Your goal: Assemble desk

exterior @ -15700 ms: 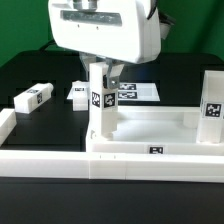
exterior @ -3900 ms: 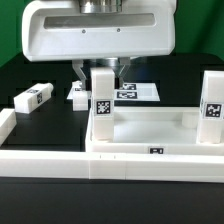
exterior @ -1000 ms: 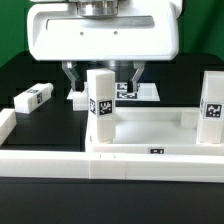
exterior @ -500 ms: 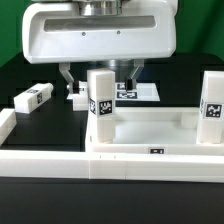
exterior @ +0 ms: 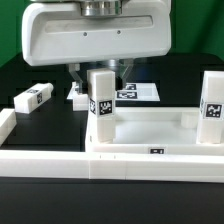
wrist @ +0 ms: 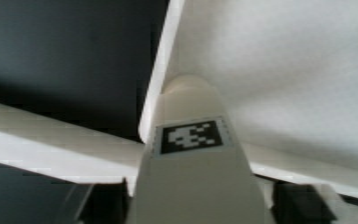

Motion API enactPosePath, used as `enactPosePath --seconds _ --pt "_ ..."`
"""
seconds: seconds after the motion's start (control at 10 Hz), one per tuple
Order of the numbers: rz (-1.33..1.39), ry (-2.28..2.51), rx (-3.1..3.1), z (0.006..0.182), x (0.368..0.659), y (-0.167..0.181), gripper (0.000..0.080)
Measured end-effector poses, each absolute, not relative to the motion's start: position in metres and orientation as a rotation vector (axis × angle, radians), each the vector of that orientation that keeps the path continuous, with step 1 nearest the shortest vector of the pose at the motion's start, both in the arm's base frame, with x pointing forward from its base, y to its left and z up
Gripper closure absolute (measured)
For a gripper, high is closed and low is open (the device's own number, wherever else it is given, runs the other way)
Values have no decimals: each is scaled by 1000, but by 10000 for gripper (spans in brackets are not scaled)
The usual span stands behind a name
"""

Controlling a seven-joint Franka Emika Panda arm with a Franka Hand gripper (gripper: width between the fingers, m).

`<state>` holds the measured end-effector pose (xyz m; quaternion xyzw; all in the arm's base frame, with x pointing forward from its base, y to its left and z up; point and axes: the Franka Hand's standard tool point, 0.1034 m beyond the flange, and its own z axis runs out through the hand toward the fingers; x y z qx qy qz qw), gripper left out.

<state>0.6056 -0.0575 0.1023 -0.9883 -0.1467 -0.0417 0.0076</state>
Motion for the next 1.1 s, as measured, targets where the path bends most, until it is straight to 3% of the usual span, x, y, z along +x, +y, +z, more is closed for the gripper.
enactPosePath --seconds 0.1,0.4,1.1 --pt "-130 -458 -3090 102 606 -57 511" --pt "-131 -405 -3095 102 606 -57 511" --pt "-113 637 -2995 101 605 -59 509"
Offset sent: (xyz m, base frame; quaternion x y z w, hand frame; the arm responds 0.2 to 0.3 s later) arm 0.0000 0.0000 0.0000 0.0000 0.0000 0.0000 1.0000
